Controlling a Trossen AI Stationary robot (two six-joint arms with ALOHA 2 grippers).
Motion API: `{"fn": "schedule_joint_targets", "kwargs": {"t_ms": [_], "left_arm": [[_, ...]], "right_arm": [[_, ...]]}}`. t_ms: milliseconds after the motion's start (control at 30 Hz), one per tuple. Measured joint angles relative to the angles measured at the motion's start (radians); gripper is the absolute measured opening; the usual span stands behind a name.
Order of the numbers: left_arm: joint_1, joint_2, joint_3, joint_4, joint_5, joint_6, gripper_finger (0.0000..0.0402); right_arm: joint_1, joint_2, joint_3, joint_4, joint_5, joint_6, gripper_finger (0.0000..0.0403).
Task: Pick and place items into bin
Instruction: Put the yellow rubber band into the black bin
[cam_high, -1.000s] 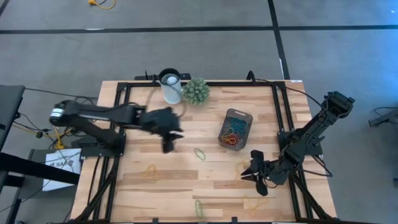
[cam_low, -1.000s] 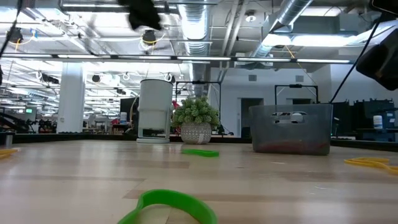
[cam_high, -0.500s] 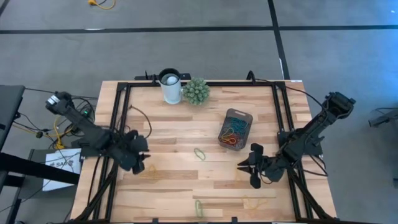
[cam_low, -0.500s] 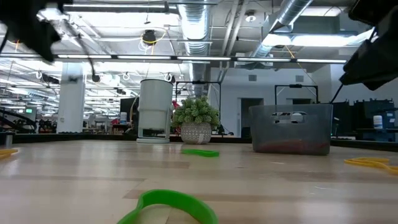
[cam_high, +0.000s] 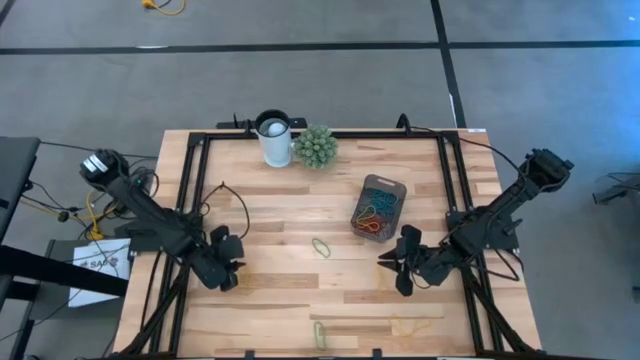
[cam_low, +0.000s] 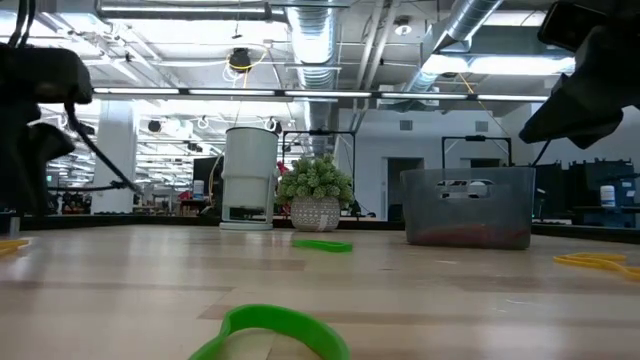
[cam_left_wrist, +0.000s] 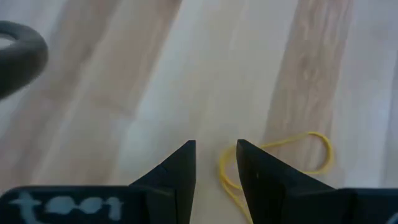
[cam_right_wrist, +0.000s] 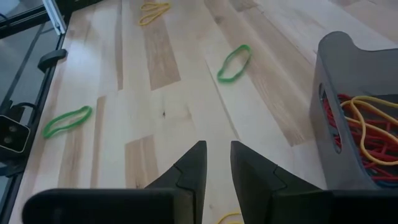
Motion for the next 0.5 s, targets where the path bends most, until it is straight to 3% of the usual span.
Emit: {"fn": "schedule_joint_targets", "kwargs": {"t_ms": [200, 500], "left_arm": [[0.0, 0.081, 0.0, 0.043, 0.13, -0.026, 0.0105], [-0.002, 0.187, 0.007, 0.05, 0.064, -0.025, 0.0098]], "right_arm": [[0.0, 0.0, 0.0, 0.0, -0.001, 0.0, 0.0066], [0.0, 0.0, 0.0, 0.0, -0.001, 0.0, 0.0066]]}}
